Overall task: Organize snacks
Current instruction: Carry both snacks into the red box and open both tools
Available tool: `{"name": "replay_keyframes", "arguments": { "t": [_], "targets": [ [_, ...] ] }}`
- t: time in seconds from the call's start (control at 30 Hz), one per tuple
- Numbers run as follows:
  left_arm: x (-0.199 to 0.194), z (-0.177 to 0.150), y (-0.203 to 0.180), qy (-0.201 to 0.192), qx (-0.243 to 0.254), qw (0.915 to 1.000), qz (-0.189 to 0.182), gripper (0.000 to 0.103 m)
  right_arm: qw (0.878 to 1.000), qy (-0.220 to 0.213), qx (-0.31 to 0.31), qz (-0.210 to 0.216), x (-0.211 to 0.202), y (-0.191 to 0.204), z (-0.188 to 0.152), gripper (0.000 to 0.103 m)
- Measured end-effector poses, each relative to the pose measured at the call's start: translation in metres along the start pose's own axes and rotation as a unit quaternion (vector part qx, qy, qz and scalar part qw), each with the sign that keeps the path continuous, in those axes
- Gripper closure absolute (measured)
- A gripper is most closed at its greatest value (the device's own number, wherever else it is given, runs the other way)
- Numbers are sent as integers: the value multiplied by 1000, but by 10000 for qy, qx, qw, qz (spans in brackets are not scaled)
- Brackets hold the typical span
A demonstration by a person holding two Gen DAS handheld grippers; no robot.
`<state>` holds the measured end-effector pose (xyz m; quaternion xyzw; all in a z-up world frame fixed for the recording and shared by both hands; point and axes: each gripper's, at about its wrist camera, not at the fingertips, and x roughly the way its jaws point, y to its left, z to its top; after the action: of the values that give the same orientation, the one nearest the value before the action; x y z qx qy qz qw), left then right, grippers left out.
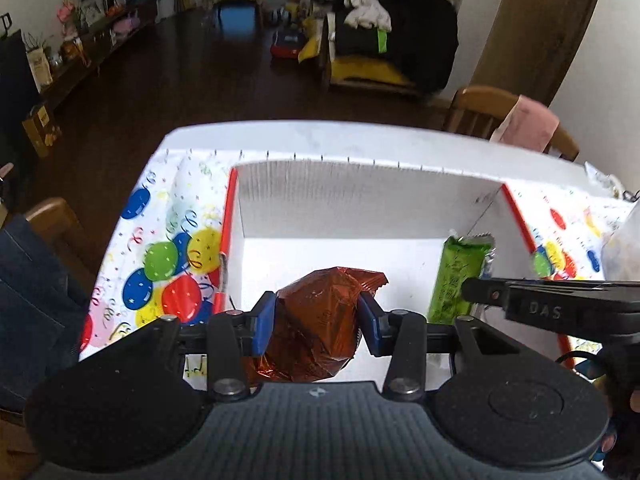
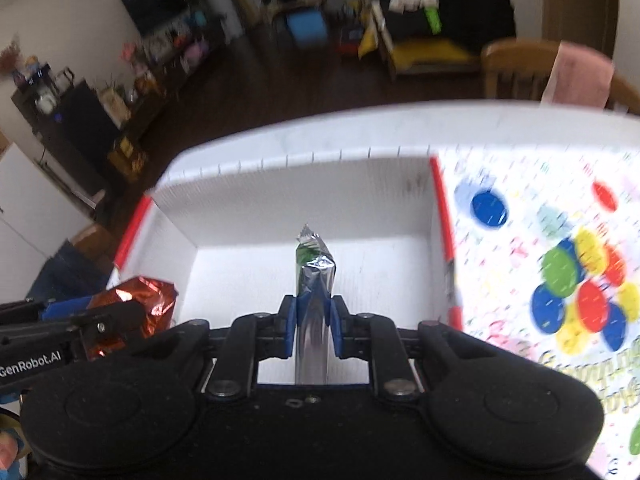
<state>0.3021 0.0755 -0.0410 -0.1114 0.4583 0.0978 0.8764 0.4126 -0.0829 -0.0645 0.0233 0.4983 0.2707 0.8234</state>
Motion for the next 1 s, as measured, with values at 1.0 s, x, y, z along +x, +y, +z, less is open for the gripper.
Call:
{"name": "replay_keyframes", "arguments": {
  "t": [1.0],
  "targets": [
    [-15, -16, -7, -57, 152, 9998, -106, 43, 9992, 41, -381, 92, -35, 14, -20, 68]
  ]
}}
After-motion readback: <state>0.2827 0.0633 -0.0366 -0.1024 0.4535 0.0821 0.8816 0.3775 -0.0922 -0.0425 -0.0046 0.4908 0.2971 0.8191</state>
